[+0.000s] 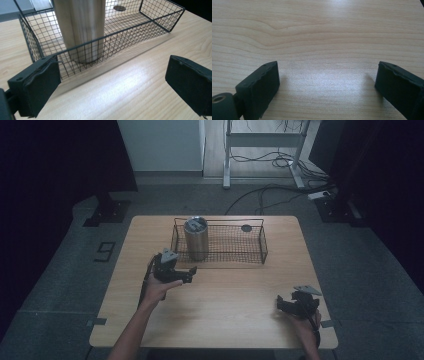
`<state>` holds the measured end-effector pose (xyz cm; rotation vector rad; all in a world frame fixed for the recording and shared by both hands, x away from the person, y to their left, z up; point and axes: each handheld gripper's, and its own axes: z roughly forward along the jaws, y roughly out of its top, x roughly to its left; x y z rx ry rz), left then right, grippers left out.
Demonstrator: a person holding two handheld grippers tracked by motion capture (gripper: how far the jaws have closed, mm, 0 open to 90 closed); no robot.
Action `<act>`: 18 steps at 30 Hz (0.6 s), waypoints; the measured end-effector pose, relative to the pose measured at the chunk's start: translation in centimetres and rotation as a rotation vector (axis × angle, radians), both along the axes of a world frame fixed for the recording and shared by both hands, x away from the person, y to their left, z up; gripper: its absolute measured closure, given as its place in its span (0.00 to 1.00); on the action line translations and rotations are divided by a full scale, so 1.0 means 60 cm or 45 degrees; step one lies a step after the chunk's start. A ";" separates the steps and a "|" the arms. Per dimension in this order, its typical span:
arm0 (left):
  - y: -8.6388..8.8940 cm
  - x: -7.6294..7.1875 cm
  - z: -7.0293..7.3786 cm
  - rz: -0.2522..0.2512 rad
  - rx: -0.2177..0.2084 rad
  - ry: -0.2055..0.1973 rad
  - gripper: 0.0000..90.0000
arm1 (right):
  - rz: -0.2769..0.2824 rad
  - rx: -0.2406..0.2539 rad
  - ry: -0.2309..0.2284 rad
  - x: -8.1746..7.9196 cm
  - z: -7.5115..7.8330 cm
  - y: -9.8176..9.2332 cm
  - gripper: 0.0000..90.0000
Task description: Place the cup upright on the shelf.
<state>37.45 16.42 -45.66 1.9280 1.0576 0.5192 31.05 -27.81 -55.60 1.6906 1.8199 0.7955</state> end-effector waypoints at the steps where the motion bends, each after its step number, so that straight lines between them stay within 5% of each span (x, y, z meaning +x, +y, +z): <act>1: 0.002 -0.008 -0.002 -0.001 -0.011 -0.003 0.01 | 0.000 0.000 0.000 0.000 0.000 0.000 0.06; 8: 0.012 -0.051 -0.017 -0.009 -0.015 0.009 0.02 | 0.001 -0.001 0.000 0.000 0.000 0.000 0.06; 18: 0.027 -0.084 -0.072 0.002 -0.002 0.084 0.02 | 0.000 -0.001 0.000 0.000 0.000 0.000 0.06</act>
